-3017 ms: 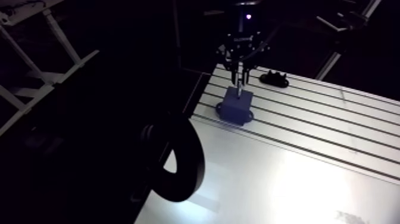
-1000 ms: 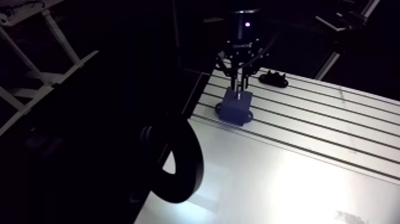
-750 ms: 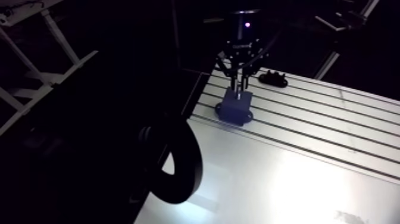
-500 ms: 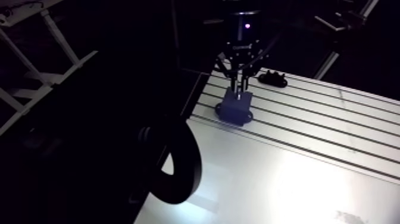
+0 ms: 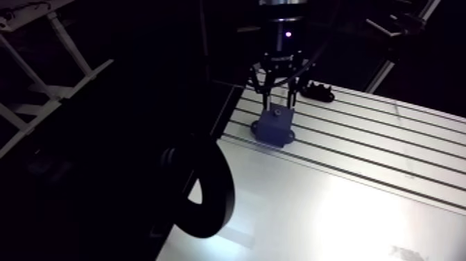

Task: Pick up the M10 bolt and insert it into the hole until fully seated.

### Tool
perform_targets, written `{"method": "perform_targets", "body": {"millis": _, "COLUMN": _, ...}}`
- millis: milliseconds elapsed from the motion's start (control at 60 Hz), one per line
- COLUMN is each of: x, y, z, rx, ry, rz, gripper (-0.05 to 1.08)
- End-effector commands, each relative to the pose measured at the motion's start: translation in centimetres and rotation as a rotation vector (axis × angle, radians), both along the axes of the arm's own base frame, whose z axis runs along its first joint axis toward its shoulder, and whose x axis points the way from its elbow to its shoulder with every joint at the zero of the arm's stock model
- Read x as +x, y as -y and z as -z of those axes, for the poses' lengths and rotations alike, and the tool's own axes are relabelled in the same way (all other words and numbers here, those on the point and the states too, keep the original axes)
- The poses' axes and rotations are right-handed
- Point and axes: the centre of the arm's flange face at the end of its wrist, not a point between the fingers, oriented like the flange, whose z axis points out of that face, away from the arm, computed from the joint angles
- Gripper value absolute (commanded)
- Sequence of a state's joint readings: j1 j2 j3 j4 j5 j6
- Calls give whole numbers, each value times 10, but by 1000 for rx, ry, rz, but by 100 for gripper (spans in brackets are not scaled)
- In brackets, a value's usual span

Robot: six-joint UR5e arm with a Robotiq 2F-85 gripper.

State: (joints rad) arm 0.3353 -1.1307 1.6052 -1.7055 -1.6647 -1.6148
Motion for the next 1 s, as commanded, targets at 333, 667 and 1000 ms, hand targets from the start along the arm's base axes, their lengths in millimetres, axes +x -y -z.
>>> {"method": "perform_targets", "body": {"millis": 333, "x": 0, "y": 0, "z": 1, "rx": -10, "ry": -25, "rz": -2, "gripper": 1}}
{"method": "perform_targets", "body": {"millis": 667, "x": 1, "y": 0, "z": -22, "rx": -27, "ry": -55, "rz": 0, "gripper": 1}}
{"method": "perform_targets", "body": {"millis": 1000, "x": -2, "y": -32, "z": -79, "rx": -42, "ry": -120, "rz": 50, "gripper": 1}}
